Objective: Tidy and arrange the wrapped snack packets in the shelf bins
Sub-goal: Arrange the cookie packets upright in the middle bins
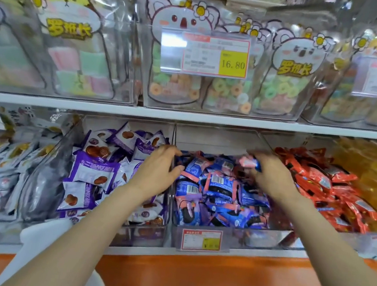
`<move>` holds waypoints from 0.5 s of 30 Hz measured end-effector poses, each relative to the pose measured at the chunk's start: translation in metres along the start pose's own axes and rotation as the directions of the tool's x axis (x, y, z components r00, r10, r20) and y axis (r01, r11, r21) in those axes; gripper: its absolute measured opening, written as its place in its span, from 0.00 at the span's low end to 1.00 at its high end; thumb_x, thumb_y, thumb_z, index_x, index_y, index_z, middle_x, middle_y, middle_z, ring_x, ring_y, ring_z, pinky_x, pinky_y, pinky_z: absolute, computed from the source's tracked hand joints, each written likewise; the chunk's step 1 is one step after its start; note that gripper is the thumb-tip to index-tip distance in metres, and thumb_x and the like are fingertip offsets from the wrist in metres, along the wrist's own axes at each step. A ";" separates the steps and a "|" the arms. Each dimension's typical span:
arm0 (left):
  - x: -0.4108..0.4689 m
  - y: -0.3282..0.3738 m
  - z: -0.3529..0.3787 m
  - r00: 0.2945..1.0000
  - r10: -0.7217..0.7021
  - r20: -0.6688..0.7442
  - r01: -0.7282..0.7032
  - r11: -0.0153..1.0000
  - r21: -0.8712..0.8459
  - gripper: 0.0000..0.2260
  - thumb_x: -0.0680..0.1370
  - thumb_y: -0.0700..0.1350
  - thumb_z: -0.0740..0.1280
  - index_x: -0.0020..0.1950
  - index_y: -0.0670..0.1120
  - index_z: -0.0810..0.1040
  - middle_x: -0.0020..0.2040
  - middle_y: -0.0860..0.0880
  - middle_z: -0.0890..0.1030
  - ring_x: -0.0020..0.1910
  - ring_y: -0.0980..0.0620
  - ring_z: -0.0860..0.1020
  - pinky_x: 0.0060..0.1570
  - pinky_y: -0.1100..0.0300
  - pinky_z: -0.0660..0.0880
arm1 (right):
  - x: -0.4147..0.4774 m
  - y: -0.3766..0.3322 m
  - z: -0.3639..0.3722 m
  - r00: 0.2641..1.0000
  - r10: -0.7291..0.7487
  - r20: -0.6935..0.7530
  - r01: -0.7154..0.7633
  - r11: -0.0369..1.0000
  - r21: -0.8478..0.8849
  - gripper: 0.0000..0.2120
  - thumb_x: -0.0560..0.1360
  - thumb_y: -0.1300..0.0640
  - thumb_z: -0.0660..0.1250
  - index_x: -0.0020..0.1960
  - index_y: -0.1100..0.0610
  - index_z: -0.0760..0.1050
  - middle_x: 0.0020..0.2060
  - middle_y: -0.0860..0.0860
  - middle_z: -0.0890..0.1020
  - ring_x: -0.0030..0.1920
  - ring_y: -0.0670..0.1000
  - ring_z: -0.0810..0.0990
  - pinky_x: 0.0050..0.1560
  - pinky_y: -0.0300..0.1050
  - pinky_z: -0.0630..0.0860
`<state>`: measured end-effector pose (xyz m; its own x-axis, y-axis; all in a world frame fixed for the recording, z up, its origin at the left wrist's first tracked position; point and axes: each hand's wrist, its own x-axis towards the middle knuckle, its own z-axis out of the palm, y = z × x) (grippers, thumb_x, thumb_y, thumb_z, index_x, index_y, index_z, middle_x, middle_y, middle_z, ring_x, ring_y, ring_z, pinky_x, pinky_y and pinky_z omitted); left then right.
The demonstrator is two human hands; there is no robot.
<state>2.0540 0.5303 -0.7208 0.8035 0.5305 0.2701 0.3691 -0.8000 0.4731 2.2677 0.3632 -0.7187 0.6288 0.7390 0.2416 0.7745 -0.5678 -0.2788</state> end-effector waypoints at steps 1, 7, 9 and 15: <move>0.000 0.000 -0.001 1.000 -0.003 0.008 0.003 1.000 0.001 0.17 0.79 0.46 0.62 0.68 0.44 0.69 0.67 0.45 0.69 0.66 0.48 0.68 0.61 0.58 0.65 | -0.002 0.006 0.003 0.986 -0.005 0.169 0.013 0.999 -0.048 0.26 0.72 0.50 0.71 0.68 0.54 0.71 0.64 0.58 0.75 0.65 0.58 0.72 0.63 0.48 0.69; 0.005 -0.002 -0.005 1.000 -0.006 0.028 0.005 1.000 0.017 0.17 0.78 0.47 0.63 0.67 0.45 0.70 0.67 0.45 0.70 0.66 0.49 0.68 0.59 0.59 0.65 | 0.002 -0.020 0.005 0.974 -0.153 0.166 0.142 0.987 0.078 0.22 0.74 0.47 0.69 0.66 0.51 0.74 0.64 0.53 0.76 0.63 0.54 0.75 0.62 0.47 0.71; 0.006 -0.003 -0.006 1.000 -0.005 0.013 0.004 1.000 0.013 0.17 0.78 0.47 0.64 0.66 0.45 0.71 0.67 0.46 0.71 0.66 0.49 0.68 0.58 0.61 0.64 | 0.011 -0.036 0.011 0.948 -0.273 0.165 0.263 0.961 0.083 0.21 0.76 0.55 0.67 0.68 0.48 0.71 0.66 0.50 0.74 0.64 0.52 0.73 0.63 0.47 0.71; 0.006 -0.007 -0.005 1.000 -0.010 -0.007 0.010 1.000 0.021 0.17 0.76 0.45 0.65 0.65 0.47 0.72 0.65 0.47 0.73 0.63 0.49 0.70 0.56 0.57 0.69 | 0.039 -0.073 0.052 0.821 -0.433 0.371 0.476 0.879 -0.027 0.29 0.75 0.66 0.60 0.73 0.48 0.64 0.71 0.52 0.68 0.67 0.57 0.68 0.58 0.45 0.68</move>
<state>2.0542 0.5410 -0.7183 0.7964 0.5406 0.2711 0.3874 -0.8003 0.4577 2.2327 0.4523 -0.7368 0.1557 0.9875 -0.0257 0.9819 -0.1575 -0.1051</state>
